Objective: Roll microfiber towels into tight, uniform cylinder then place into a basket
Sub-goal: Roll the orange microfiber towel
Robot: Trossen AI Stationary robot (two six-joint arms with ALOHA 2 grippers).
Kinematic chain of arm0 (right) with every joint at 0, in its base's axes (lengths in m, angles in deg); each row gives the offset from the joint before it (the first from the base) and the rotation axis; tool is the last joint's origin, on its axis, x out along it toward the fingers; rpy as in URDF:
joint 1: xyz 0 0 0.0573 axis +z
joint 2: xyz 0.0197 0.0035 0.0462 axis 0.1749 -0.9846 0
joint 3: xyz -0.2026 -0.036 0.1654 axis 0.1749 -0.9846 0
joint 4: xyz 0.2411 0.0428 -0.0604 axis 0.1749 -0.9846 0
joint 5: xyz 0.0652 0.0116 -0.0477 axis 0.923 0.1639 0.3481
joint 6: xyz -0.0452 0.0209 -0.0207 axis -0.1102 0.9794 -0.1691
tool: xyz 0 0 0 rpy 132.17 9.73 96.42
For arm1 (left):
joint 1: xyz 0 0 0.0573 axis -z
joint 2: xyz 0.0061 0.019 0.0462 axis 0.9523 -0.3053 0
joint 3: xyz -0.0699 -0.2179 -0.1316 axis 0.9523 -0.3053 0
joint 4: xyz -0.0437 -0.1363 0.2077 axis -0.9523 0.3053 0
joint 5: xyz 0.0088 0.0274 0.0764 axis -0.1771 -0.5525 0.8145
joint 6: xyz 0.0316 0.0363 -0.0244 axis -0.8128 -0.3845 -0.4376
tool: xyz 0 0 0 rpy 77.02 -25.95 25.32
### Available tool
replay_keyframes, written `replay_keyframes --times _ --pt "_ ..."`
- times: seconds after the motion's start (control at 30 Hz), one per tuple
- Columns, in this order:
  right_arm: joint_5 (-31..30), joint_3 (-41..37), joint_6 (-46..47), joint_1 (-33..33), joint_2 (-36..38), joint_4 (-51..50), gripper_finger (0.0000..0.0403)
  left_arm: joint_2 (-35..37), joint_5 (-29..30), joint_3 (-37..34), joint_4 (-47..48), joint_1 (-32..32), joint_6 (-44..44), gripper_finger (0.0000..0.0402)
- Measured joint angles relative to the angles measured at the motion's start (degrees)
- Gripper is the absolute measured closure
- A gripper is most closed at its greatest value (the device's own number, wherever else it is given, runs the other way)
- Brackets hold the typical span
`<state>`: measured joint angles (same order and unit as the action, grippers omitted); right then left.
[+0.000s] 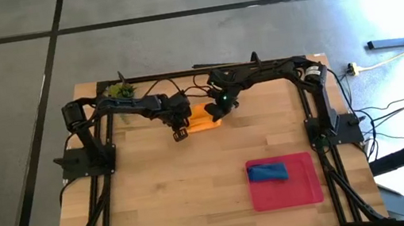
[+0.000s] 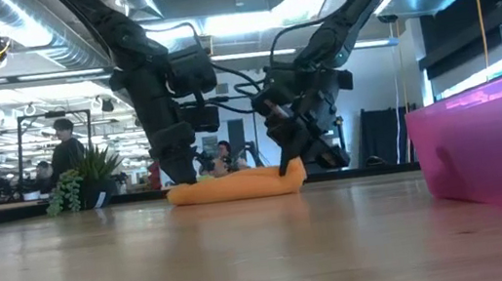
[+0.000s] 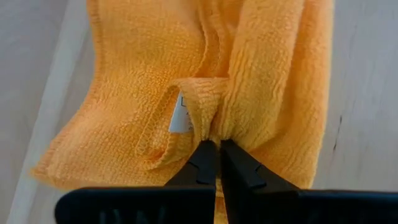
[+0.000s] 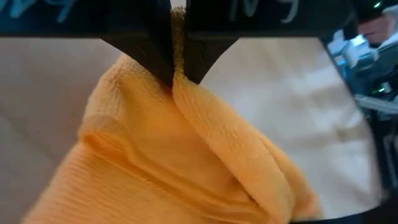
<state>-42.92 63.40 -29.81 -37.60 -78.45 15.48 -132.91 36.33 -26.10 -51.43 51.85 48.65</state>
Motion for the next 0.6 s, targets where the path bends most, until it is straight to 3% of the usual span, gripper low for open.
replay_keyframes --times 0.17,0.27,0.33,0.47,0.6 --pt "-6.77 0.00 1.37 0.04 0.00 0.49 0.0392 0.00 -0.19 0.00 0.11 0.82 -1.80 0.0401" --pt "-7.80 0.02 1.30 0.39 0.00 1.13 0.0392 0.00 -0.30 0.00 0.11 1.14 -2.04 0.0401" --pt "-4.79 0.02 1.20 0.69 0.00 1.03 0.0392 0.00 -0.44 0.00 0.19 1.24 -3.14 0.0401" --pt "7.13 0.02 -0.30 2.16 0.29 0.73 0.0389 0.02 -1.35 -0.01 0.71 1.60 -4.54 0.0401" --pt "8.34 0.00 1.84 3.73 0.31 0.66 0.0388 0.11 -2.43 0.00 2.06 2.89 -8.66 0.0401"
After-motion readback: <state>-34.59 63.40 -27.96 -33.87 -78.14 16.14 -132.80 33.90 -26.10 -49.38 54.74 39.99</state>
